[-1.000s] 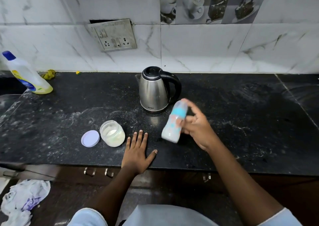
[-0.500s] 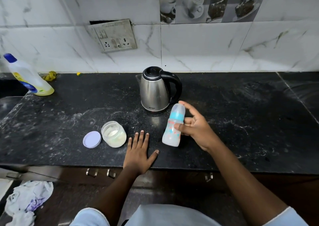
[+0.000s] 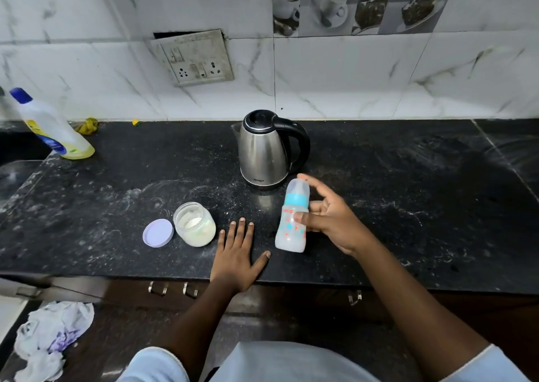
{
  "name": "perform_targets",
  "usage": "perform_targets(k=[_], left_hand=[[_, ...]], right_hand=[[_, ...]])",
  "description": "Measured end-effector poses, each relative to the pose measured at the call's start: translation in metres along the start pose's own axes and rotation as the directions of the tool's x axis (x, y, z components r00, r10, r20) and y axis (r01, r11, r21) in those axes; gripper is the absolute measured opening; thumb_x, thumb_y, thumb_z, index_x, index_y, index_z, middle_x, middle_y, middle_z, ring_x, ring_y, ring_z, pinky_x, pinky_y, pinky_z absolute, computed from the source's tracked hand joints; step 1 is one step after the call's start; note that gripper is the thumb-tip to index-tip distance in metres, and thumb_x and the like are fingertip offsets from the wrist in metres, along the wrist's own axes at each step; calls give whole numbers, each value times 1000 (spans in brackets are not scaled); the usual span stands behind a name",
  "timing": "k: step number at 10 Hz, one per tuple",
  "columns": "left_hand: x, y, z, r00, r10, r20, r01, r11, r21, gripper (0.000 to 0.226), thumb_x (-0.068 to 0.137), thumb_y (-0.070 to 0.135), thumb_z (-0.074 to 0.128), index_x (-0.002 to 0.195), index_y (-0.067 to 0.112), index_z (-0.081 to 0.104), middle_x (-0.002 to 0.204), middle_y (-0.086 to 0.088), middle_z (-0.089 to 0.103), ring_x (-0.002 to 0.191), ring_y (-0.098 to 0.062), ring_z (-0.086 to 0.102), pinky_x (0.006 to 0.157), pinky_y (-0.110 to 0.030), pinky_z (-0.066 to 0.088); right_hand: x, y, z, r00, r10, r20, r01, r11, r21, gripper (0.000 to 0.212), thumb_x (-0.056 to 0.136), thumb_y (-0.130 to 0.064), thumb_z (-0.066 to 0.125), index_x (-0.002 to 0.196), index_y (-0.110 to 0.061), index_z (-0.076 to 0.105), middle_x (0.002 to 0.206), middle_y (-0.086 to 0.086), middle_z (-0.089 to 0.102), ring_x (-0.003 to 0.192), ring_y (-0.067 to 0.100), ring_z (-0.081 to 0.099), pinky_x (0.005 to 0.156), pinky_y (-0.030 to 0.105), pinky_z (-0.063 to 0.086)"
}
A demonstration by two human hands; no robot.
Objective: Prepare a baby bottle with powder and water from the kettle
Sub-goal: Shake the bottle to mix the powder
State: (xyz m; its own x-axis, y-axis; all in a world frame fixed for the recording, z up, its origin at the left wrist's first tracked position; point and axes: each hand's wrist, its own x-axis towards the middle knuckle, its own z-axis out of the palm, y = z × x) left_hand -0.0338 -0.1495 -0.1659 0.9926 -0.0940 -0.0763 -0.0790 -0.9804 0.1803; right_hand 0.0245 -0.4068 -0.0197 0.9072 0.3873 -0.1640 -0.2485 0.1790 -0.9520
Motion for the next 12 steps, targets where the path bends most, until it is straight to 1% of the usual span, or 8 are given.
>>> perform_targets(k=[1, 4, 5, 6, 9, 10, 11, 12], left_hand=[[1, -1, -2, 1000, -5, -10, 5, 1000, -2, 96, 97, 79, 19, 171, 18, 8, 179, -6, 0, 165, -27, -5, 133, -51, -2], [3, 0, -2, 1000, -11, 14, 10, 1000, 16, 96, 97, 80, 16, 171, 20, 3, 179, -4, -5, 165, -25, -9, 133, -50, -5], [-1, -1, 0, 1000, -9, 19, 9, 1000, 19, 96, 96, 80, 15, 171, 20, 5, 179, -5, -4, 165, -26, -8, 133, -50, -5], [2, -1, -2, 1000, -12, 12, 12, 1000, 18, 96, 96, 80, 15, 171, 20, 3, 179, -4, -5, 165, -25, -9, 133, -50, -5], [3, 2, -3, 1000, -9, 21, 9, 1000, 11, 96, 96, 80, 15, 171, 21, 2, 179, -4, -6, 165, -25, -11, 133, -50, -5], [0, 0, -2, 1000, -9, 26, 9, 1000, 25, 96, 96, 79, 14, 171, 20, 2, 179, -5, -5, 165, -26, -10, 133, -50, -6], [0, -1, -3, 1000, -10, 15, 10, 1000, 19, 96, 97, 80, 15, 171, 20, 3, 179, -5, -5, 165, -26, -9, 133, -50, -6], [1, 1, -2, 1000, -4, 17, 4, 1000, 9, 96, 97, 79, 15, 171, 20, 3, 179, -5, -5, 165, -26, -9, 133, -50, -6]], right_hand=[[4, -1, -1, 968, -57, -246, 104, 978, 183, 81, 85, -9, 78, 155, -28, 41, 125, 16, 75, 115, 29, 74, 81, 43, 64], [3, -5, 6, 976, -53, -213, 101, 971, 217, 76, 84, -9, 78, 149, -30, 46, 123, 18, 75, 113, 30, 74, 83, 45, 64], [0, -1, 5, 999, -10, 41, 9, 1000, 24, 83, 85, -4, 81, 154, -33, 44, 121, 22, 75, 113, 35, 74, 88, 49, 62], [4, -5, -1, 970, -68, -231, 119, 970, 212, 74, 90, -2, 72, 154, -24, 42, 119, 13, 77, 112, 29, 73, 80, 42, 63], [2, -8, -5, 977, -44, -208, 90, 973, 214, 68, 88, -8, 77, 146, -30, 50, 121, 18, 76, 111, 30, 75, 81, 42, 64], [-2, -8, -2, 996, 37, 87, -39, 999, 22, 75, 84, -9, 85, 145, -37, 53, 119, 23, 75, 108, 31, 76, 80, 40, 64], [2, -8, 1, 984, -13, -177, 47, 981, 190, 70, 84, -11, 81, 146, -25, 52, 125, 21, 74, 107, 29, 76, 76, 40, 64], [-2, -7, 3, 999, 22, -31, -19, 996, 83, 75, 86, -11, 82, 150, -29, 47, 120, 21, 76, 110, 34, 75, 80, 43, 64]])
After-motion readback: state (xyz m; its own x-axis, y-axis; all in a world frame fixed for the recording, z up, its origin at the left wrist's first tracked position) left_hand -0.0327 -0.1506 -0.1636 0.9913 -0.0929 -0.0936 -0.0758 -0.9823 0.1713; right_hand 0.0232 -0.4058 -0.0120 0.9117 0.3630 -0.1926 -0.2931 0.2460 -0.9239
